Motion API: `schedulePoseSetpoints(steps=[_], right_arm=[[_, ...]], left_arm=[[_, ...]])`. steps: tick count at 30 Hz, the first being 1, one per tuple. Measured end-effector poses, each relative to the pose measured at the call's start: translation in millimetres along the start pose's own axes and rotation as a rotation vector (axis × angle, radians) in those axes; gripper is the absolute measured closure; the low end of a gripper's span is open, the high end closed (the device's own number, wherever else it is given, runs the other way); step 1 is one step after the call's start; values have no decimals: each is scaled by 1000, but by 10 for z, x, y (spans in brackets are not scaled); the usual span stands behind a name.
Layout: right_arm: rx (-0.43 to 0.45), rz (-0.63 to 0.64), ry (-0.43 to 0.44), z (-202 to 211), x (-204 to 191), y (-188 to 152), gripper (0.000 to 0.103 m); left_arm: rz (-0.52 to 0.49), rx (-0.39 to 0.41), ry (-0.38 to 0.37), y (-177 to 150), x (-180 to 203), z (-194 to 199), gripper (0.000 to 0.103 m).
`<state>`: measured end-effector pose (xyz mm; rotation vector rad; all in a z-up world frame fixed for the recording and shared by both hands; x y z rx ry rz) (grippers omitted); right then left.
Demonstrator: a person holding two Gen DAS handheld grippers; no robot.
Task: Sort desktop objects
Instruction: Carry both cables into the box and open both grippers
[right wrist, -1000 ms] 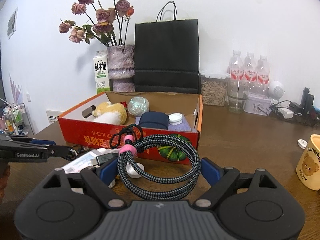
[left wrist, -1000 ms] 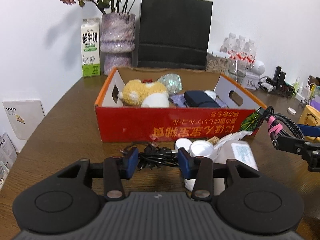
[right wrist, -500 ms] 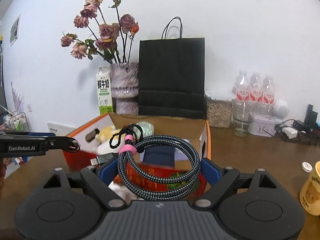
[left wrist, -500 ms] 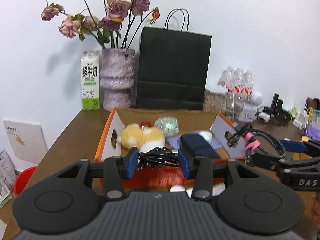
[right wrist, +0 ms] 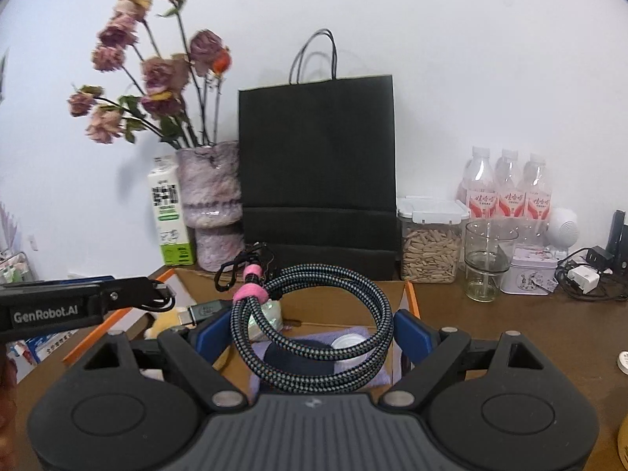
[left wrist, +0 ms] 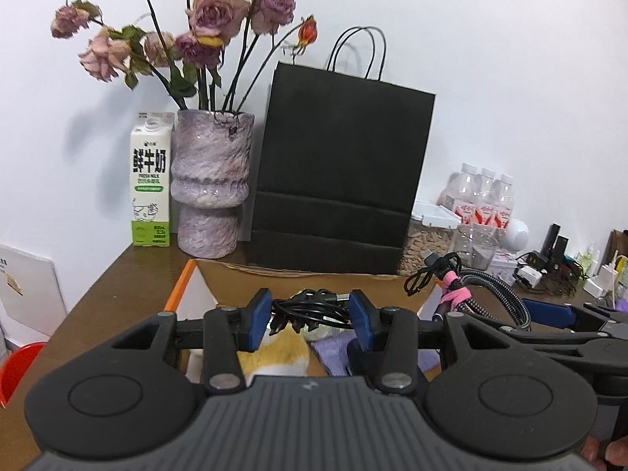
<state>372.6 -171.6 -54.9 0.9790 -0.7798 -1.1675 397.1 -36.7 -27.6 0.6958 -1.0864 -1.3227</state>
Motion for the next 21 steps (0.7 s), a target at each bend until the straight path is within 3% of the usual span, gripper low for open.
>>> schedulePoseSetpoints(steps=[6,12,21], right_arm=[[-32,-50,8,-427,105,40,16],[-88,-8,43,-710,13,-49,16],[-150,12,48,-828,-13,-215,15]], left_arm=[[14,-15,11,17,-21,-392,59],[-13,-78,28,-145,-28,-682,59],[-36,-115,67,-267,-94,-759,58]])
Point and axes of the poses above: each gripper's, at about its wrist camera, not at the fingertips, and z roughly against the way its jaws point, x to its right, y to its top, the point moved 9 cm from there along -z, roughly the way its jaws point, and after that the axes turned 5 degrees about z, right-handed, at the moved point
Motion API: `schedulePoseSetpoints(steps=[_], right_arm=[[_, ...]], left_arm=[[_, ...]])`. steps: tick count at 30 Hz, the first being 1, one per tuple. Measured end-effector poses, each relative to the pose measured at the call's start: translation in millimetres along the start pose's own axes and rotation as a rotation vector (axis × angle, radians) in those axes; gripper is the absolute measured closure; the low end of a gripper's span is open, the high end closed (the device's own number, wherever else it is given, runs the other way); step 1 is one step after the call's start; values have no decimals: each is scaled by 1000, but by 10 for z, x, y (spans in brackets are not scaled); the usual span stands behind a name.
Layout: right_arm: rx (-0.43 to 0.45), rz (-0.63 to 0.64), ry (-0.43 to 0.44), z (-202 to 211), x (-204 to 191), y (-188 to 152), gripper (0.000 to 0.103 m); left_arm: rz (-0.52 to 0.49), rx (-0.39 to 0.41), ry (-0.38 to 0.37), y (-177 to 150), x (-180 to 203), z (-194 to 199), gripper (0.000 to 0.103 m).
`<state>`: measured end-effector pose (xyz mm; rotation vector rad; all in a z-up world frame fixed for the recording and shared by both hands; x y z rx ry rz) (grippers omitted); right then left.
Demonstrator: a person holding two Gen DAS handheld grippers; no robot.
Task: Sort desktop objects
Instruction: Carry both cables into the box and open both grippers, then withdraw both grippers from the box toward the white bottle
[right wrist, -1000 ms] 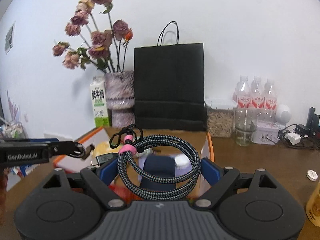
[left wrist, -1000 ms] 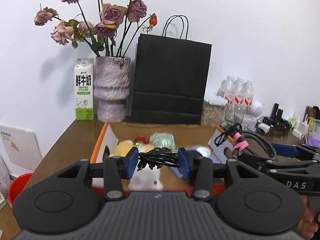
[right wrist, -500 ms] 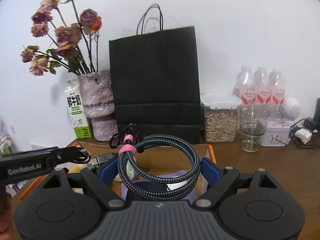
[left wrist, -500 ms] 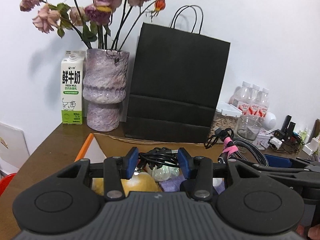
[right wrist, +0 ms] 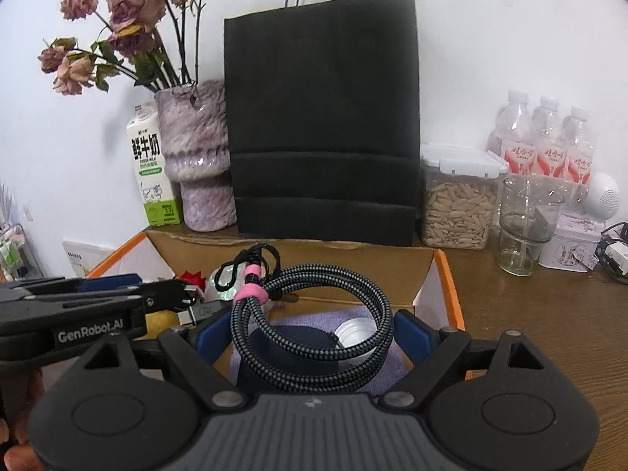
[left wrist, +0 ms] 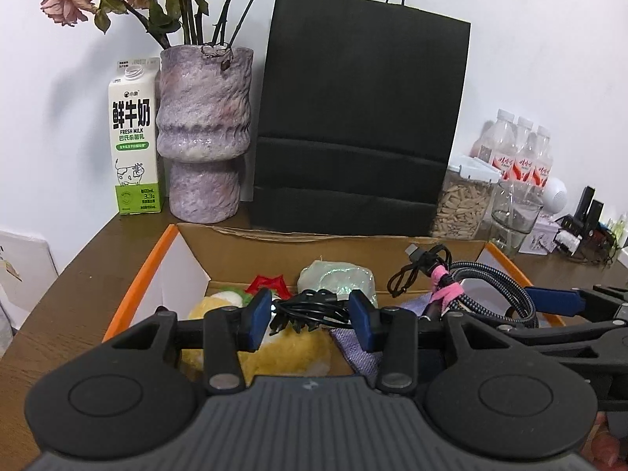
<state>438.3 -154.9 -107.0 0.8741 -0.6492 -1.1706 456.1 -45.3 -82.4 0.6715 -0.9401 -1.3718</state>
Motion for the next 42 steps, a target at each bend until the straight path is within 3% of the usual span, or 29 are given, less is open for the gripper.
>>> schedulePoseSetpoints(steps=[2,4,6,7,15,27,42], right_arm=[[-13,4,11,-7,-20,-21,15],[-29,9,14,-15,-25,-39,12],[-27,7,-7,6,7,-37,3],[-21,7,-19,25,32,-25,0],[2,-15,-10,155,98,70,0],[15,-12,-2,238,67,109,0],[68,33,-8,634,-50,105,0]], left_arm=[[-6,-2,9,-12,-4,-3,57],[-12,-4,27,-15,-16,3,46],[-10,12,83,4,-86,29,6],[-7,23,101,21,-126,50,0],[18,90,64,149,-177,263,0],[12,97,57,158,-179,324,0],[11,121,29,63,-188,788,0]])
Point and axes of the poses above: each gripper's, at about its wrist camera, not at the fingertips, and z roughly against the way its jaws point, x to its right, y to its top, the point moved 9 cm from there along -z, roughly the way its jaws point, and after that the axes turned 5 degrees about z, right-handed, at the moved point
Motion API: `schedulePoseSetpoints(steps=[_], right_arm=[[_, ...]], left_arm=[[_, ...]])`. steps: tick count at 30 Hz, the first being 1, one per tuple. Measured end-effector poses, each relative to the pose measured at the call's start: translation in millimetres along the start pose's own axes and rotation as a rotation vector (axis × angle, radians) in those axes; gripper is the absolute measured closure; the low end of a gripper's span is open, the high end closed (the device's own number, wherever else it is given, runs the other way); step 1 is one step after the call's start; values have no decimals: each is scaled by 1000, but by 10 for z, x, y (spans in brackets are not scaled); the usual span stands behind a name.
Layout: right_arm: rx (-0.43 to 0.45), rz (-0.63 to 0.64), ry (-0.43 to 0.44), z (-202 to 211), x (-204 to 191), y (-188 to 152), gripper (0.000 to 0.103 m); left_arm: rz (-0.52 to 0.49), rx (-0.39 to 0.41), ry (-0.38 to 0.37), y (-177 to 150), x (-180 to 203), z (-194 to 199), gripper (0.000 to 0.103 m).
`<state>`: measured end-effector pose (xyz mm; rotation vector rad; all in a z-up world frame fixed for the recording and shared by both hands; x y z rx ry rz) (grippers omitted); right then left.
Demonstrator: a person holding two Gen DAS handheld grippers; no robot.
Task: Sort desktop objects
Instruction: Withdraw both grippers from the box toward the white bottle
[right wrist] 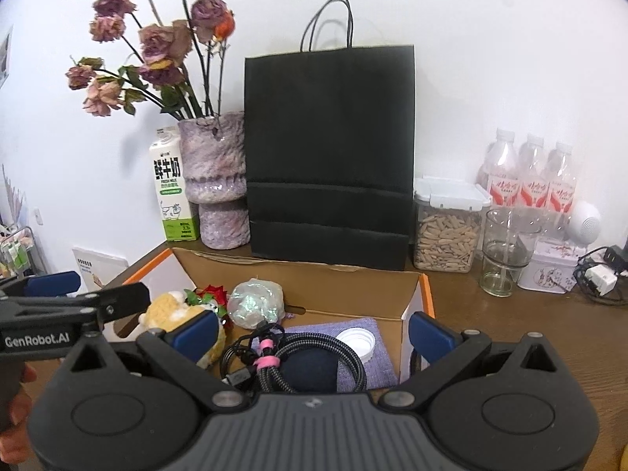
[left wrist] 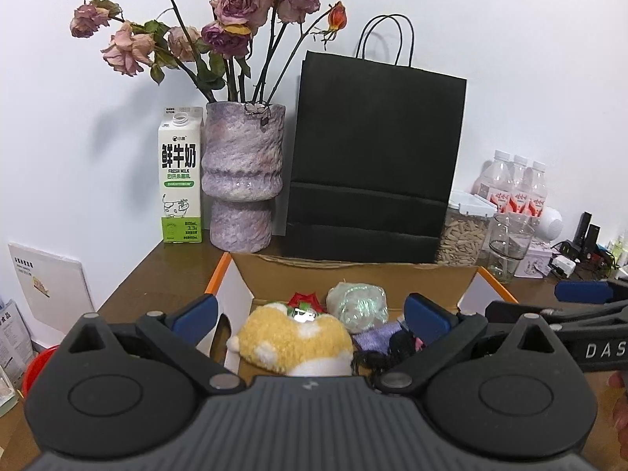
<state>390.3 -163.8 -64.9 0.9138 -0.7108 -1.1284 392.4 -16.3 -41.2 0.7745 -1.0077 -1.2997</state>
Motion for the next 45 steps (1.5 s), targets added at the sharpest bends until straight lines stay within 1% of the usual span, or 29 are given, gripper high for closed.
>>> schedulePoseSetpoints(steps=[7,15,18,21,29,33,37,41,45], right_arm=[[31,16,-4,341,-55,-72,0],[68,24,-12,773,-125,-174,0],[74,18,-13,929,-153,-248,0],[69,18,-21,1050,-176,-335,0],[53,5,-7,1381,-212,-649,0],[28,-2,-5,1489,-188,-855,0],[-5,-8,-6,1561,-158,-1072,0],[-40,-1,-4,1609,-152,-1282,0],[-73,-14,-10,1584,-82,-1425,0]], left_arm=[[-9,6,-12,-77,21,310,0],[5,39,-14,-126,10,725,0],[-3,35,-20,-197,32,864,0],[-8,19,-29,-310,65,985,0],[-20,-21,-45,-593,144,1257,0],[-30,-53,-62,-763,200,1356,0],[-24,-93,-95,-943,269,1442,0],[-41,-130,-122,-1122,377,1465,0],[-64,-155,-123,-1218,478,1391,0]])
Point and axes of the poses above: each gripper's, at about its wrist camera, not at the fingertips, and z roughly against the way its jaws point, x to its right, y to its top, the point moved 9 cm from there along -z, roughly the way its jaws point, and after that the axes turned 5 degrees about z, right-handed, at the moved point
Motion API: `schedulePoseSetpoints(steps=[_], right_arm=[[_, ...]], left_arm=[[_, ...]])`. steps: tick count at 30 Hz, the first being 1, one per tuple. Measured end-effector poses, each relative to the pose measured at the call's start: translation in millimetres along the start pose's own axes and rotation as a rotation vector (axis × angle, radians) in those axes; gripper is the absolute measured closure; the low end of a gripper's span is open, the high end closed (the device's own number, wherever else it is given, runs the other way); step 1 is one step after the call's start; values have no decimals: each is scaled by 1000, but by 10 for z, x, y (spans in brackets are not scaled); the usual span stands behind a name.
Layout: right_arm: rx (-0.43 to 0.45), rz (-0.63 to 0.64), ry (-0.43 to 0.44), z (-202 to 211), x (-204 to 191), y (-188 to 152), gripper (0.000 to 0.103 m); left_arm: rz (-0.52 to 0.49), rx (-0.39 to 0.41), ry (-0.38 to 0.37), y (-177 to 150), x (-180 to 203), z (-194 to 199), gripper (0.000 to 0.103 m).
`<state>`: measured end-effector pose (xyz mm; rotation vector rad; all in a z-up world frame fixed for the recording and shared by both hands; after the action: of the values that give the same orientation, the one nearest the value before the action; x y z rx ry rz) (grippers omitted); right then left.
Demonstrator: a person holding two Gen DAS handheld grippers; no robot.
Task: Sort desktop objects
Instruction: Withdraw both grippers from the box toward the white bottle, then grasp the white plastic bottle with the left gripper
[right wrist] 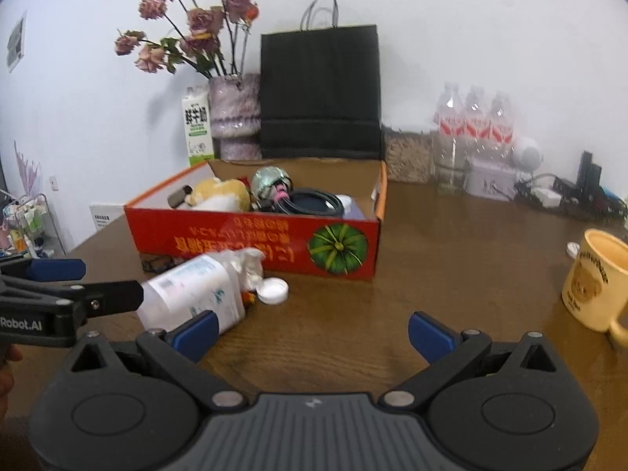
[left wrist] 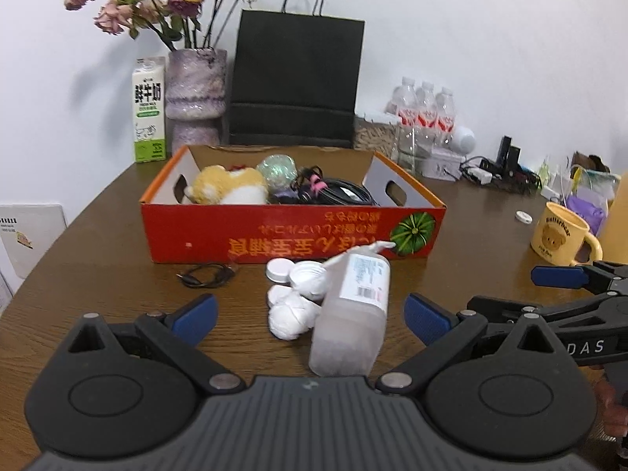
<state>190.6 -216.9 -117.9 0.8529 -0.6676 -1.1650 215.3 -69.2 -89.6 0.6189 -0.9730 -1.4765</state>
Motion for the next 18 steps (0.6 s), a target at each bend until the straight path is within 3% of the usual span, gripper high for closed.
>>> schedulePoseSetpoints(steps=[12,18], right_arm=[[-12,-48,-11,-33,256,-121,0],[-29,-65,-17,-81,368,-197,0]], left_arm=[[-80,-21,34,-77,245,-344,1],[-90,-30,32,-127,302,-481,23]])
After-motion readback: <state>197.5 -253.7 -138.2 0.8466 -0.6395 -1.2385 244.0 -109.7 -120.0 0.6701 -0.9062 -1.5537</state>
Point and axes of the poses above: each gripper's, at about its wrist camera, not at the fingertips, and z roughly against the way its jaws point, x to its right, y to its top, the point moved 9 cm from there along -z, roughly the way its jaws point, and after that the axes turned 5 degrees about z, right-handed, at the moved point
